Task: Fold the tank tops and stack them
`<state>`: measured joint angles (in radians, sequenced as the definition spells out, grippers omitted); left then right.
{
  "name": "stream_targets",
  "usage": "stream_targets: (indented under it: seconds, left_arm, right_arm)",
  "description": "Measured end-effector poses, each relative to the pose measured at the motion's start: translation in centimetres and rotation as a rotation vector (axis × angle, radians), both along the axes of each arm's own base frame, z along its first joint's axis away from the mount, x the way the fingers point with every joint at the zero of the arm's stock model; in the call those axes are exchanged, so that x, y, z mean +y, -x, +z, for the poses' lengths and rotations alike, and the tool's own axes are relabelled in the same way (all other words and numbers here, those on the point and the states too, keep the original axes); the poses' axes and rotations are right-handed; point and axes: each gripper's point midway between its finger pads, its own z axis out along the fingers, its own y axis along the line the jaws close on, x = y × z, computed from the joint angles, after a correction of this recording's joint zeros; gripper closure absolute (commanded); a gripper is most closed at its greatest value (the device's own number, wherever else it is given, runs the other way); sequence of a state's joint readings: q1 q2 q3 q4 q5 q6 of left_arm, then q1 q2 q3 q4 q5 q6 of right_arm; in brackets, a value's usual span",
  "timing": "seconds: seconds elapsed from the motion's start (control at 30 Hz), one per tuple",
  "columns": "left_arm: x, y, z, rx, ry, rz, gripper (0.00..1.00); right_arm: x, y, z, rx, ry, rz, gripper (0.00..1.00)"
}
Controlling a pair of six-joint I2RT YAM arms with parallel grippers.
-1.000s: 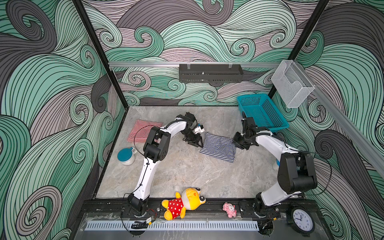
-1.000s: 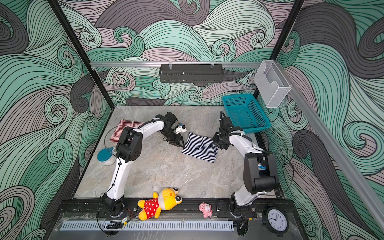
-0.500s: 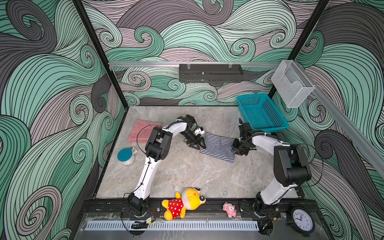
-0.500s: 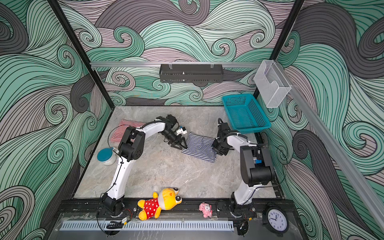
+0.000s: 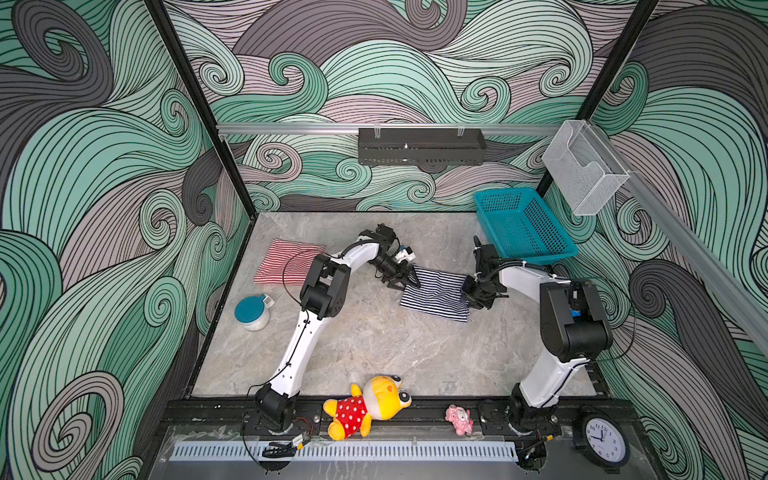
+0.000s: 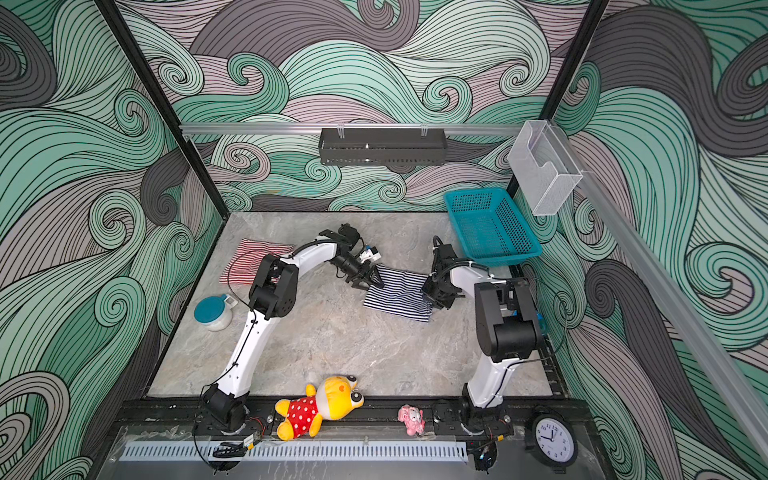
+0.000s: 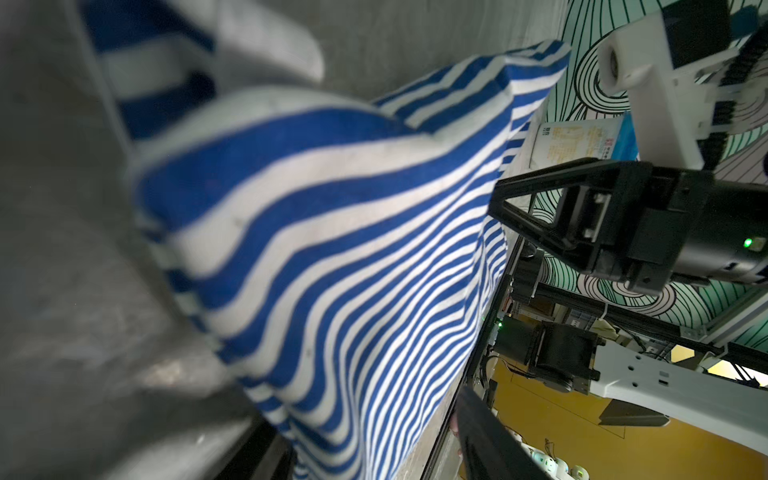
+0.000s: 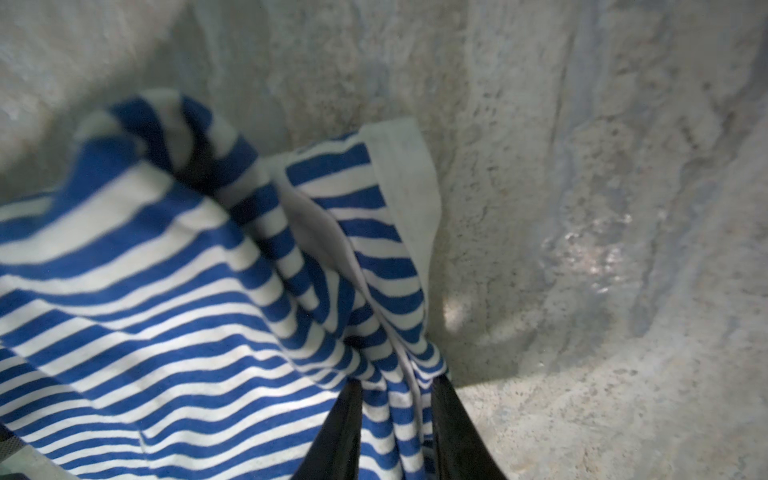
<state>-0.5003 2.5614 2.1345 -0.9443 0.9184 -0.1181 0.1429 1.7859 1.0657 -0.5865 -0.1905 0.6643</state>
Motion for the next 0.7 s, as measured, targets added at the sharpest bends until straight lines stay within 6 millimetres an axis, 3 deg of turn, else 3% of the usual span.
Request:
stream_targets:
  seconds: [0.47,0.7]
  left_arm:
    - [-1.2,1.3,-0.4,0.004,0.017,-0.046,0.5]
    - [-1.2,1.5,-1.2,0.004,0.001,-0.053,0.79]
  right_arm:
    - [0.1,-0.5,0.0,-0.003,-0.002,0.003,0.69]
    - [0.2,-0.6,0.0,-0.006,-0.005,0.003,0.7]
